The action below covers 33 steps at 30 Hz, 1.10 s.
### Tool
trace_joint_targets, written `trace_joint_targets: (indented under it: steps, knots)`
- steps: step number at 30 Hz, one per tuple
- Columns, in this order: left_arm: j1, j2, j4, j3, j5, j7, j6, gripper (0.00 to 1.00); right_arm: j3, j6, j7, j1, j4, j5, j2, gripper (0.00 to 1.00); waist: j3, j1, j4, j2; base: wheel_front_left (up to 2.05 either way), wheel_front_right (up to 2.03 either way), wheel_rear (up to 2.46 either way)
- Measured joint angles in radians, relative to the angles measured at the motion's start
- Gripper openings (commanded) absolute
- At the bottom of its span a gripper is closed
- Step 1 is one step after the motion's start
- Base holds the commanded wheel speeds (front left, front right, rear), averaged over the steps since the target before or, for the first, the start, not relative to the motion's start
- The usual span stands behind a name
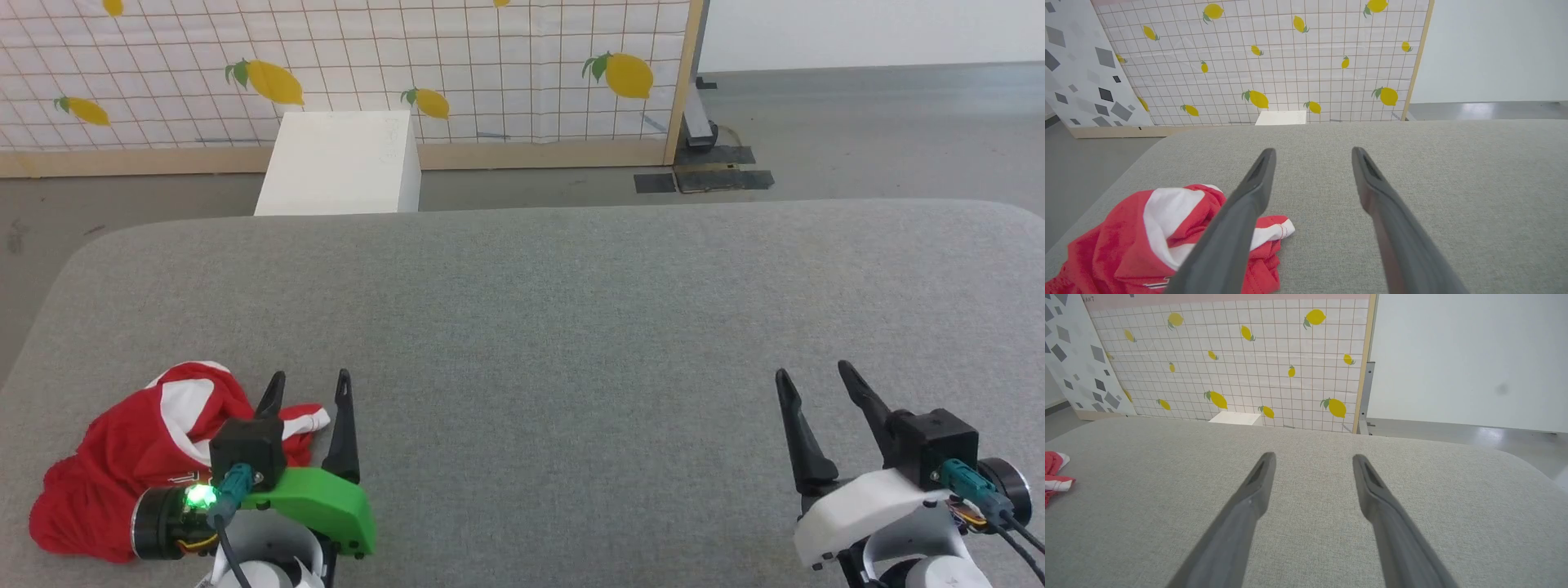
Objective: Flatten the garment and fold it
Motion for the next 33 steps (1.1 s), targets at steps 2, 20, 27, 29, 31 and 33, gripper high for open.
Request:
trace_joint_targets:
  steps: [2, 20, 27, 29, 31, 33]
  knots:
    - [0.000, 0.000, 0.002, -0.003, -0.004, -0.004, 0.004, 1.00, -0.002, 0.000, -0.002, 0.004, 0.003, 0.006, 0.000, 1.00, -0.001, 0.0000, 0.000, 0.0000, 0.00, 0.00, 0.00]
    - [0.011, 0.000, 0.011, -0.013, -0.046, -0.041, 0.023, 1.00, -0.005, 0.000, -0.042, 0.022, 0.030, 0.049, 0.000, 1.00, -0.008, 0.0000, 0.051, 0.0000, 0.00, 0.00, 0.00]
    - [0.021, 0.000, 0.012, -0.012, -0.055, -0.058, 0.030, 1.00, 0.005, 0.000, -0.055, 0.029, 0.036, 0.065, 0.000, 1.00, -0.011, 0.0000, 0.095, 0.0000, 0.00, 0.00, 0.00]
    - [0.025, 0.000, 0.013, -0.011, -0.060, -0.062, 0.031, 1.00, 0.007, 0.000, -0.062, 0.029, 0.040, 0.070, 0.000, 1.00, -0.012, 0.0000, 0.111, 0.0000, 0.00, 0.00, 0.00]
    - [0.027, 0.000, 0.013, -0.011, -0.064, -0.066, 0.033, 1.00, 0.009, 0.000, -0.064, 0.030, 0.043, 0.077, 0.000, 1.00, -0.011, 0.0000, 0.125, 0.0000, 0.00, 0.00, 0.00]
    - [0.030, 0.000, 0.014, -0.011, -0.068, -0.071, 0.036, 1.00, 0.011, 0.000, -0.068, 0.030, 0.047, 0.081, 0.000, 1.00, -0.011, 0.0000, 0.142, 0.0000, 0.00, 0.00, 0.00]
